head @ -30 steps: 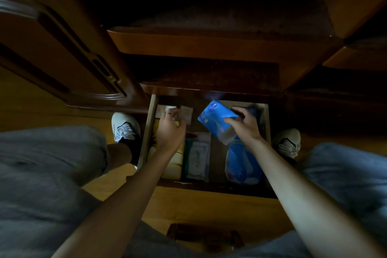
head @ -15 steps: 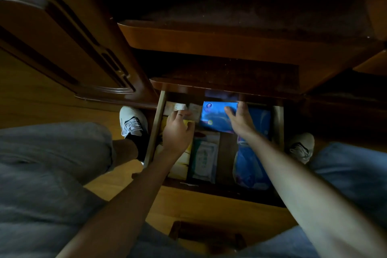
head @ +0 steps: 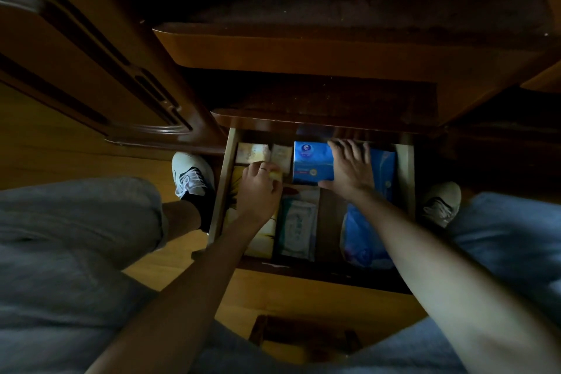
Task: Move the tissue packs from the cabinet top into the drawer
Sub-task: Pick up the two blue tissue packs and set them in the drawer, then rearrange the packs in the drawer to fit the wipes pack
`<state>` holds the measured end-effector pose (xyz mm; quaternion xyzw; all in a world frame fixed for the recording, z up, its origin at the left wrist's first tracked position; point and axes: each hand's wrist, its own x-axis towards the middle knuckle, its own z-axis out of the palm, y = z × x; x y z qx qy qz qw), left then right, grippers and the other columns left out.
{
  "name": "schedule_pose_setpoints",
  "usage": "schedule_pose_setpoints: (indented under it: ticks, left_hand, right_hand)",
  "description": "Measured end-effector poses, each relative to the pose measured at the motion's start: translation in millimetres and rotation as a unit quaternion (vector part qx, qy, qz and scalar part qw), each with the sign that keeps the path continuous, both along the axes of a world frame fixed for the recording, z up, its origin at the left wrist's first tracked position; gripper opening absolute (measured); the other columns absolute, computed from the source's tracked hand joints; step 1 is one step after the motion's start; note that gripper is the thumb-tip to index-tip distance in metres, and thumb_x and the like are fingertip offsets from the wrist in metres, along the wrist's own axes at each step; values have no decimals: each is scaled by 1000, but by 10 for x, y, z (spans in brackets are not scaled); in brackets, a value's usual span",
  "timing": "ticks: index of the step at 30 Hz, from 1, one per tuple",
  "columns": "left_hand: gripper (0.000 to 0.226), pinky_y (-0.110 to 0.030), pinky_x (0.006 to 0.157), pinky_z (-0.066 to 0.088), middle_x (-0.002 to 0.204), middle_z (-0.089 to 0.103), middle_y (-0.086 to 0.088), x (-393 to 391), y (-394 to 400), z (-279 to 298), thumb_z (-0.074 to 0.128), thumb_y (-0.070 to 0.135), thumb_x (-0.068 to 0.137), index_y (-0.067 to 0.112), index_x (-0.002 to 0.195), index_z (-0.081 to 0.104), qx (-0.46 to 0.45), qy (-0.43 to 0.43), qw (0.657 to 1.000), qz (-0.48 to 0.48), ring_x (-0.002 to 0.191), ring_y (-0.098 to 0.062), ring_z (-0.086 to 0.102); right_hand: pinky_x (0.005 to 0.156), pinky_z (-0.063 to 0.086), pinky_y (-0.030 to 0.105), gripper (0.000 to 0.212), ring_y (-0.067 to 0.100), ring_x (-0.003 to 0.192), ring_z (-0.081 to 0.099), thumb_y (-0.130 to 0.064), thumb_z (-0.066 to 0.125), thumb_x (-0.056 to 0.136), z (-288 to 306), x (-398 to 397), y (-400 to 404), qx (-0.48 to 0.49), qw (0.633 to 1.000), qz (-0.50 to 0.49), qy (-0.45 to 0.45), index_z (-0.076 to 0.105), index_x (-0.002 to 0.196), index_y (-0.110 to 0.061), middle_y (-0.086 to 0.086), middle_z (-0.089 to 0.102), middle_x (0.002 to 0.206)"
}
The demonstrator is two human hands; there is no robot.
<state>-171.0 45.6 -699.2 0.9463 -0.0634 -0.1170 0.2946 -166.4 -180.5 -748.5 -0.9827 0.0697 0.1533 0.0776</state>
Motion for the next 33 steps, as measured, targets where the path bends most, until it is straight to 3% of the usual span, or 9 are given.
schedule_pose_setpoints:
  ticks: [4,10,15,18,21,23,25,28,33]
  left_hand:
    - [34,-39,94,47,126,58,-11,-28,10,-30,63,14,88,12,122,63,26,-21,999,-6,120,-30,49]
    - [35,-45,92,45,122,60,-12,-32,-49,153,68,19,84,12,119,66,89,-108,990,-14,118,-34,52]
    - [33,-35,80,51,116,60,-2,68,-220,950,60,18,87,18,120,64,26,-198,976,-88,102,-23,61]
    - [27,-29,62,53,115,63,6,139,-293,1727,58,21,91,24,117,65,-8,-316,935,-161,90,-14,66]
    - [22,-28,70,55,111,68,6,209,-360,2516,55,18,94,20,111,70,-55,-458,856,-232,97,-15,65]
    - [22,-28,76,53,110,68,5,313,-452,3027,53,19,95,17,109,71,-79,-527,811,-239,100,-17,63]
    - [21,-27,74,52,110,67,6,463,-607,3506,53,20,94,19,108,70,-75,-560,795,-221,103,-17,61]
    - [23,-35,67,55,112,65,5,765,-921,4072,60,22,88,22,109,68,-47,-539,820,-185,107,-20,58]
    - [33,-39,81,52,119,61,3,1363,-1669,4566,59,39,87,30,119,63,10,-425,886,-185,117,-21,54]
  right_hand:
    - [125,4,54,105,26,155,11,-50,76,79,43,-92,-50,33,999,-10,-8,16,161,-20,4,21,167]
    - [122,23,47,81,30,151,24,-40,68,90,286,-290,-104,87,994,-66,-17,29,157,-17,10,31,162]
    - [99,53,38,32,17,116,66,-29,65,95,974,-325,-225,245,967,-70,0,66,127,-26,-1,71,125]
    - [84,59,33,20,0,91,71,-35,65,92,1702,-348,-353,286,953,-49,-86,71,111,-36,-15,76,98]
    - [75,56,19,19,-5,85,69,-45,64,89,2592,-457,-459,297,937,-23,-181,70,106,-41,-27,72,94]
    - [71,56,20,16,1,83,71,-43,65,90,3164,-547,-537,291,920,-6,-263,71,105,-42,-25,73,93]
    - [66,58,28,14,7,76,72,-38,63,93,3660,-601,-643,281,902,9,-328,73,103,-42,-20,75,89]
    - [67,58,27,16,6,75,72,-33,59,94,4233,-553,-873,234,880,19,-413,72,101,-39,-26,74,88]
    - [78,54,20,16,-10,91,66,-35,60,93,4754,-126,-1542,136,873,-48,-467,68,106,-39,-30,72,94]
